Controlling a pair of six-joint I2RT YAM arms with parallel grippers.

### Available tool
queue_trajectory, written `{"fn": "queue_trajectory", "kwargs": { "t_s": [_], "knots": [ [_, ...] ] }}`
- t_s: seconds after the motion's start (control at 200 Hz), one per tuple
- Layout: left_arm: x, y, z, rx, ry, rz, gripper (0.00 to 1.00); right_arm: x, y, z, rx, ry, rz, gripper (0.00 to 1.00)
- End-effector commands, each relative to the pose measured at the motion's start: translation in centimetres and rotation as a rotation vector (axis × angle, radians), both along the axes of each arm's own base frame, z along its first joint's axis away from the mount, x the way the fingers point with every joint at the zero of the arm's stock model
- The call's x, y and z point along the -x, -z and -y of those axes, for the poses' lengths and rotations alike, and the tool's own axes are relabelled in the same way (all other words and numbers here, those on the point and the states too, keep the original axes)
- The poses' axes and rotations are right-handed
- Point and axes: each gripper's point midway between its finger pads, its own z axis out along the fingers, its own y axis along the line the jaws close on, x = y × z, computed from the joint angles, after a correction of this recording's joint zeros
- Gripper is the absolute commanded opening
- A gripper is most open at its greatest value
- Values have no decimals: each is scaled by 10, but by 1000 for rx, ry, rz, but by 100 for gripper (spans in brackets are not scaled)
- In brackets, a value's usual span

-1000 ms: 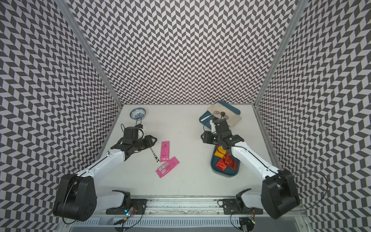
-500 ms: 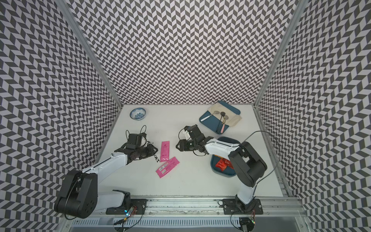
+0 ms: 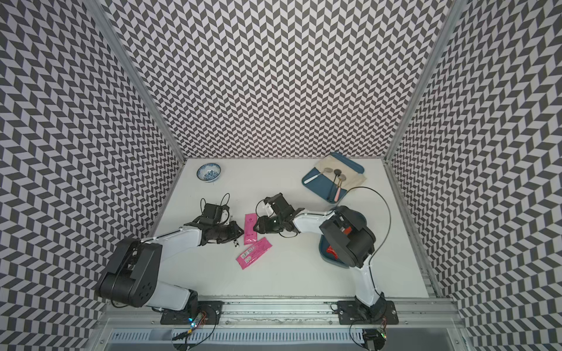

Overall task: Put the tea bags into the storage box
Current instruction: Pick up the tea bag from the center of the board.

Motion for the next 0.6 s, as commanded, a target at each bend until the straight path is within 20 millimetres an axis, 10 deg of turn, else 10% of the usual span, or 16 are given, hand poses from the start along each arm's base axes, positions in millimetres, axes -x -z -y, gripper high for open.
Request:
{"fn": "queue_trajectory", "kwargs": {
  "t_s": [0.0,0.596],
  "knots": [
    [-2,3,11,8,28,-4,22,-4,6,-13,-13,-22,-13,50],
    [-9,-10,18,-23,57,19,24,-15,-13,-4,-10,15,12,0]
  ]
}}
